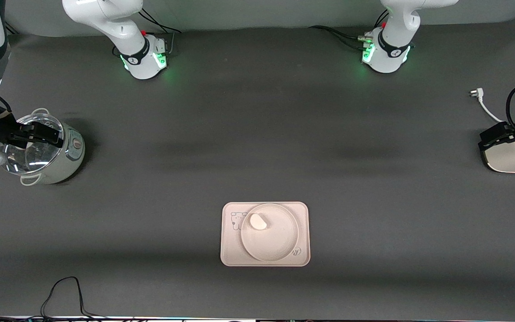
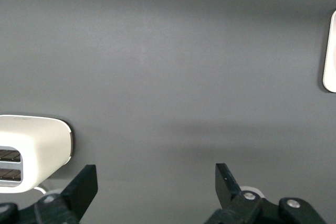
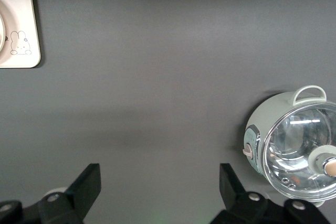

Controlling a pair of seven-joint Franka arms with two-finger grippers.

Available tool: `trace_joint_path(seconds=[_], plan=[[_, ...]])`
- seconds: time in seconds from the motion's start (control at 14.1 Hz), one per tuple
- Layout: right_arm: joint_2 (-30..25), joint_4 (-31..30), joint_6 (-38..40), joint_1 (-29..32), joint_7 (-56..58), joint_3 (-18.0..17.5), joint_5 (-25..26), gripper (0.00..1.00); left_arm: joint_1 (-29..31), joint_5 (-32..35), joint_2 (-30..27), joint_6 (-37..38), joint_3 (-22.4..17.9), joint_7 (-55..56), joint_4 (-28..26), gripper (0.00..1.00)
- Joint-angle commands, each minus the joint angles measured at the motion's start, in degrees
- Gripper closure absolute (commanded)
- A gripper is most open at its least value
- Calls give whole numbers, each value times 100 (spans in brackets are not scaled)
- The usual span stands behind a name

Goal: Place bun in plate and plate on tray

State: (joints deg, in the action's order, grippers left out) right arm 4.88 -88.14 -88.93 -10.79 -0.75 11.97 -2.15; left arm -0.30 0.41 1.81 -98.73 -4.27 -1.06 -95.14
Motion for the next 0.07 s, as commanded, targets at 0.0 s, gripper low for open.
trace_joint_path(seconds=[0.0], plan=[[-49, -36, -36, -55, 40, 51, 127, 0, 30, 56, -5, 47, 14, -132, 57, 0]])
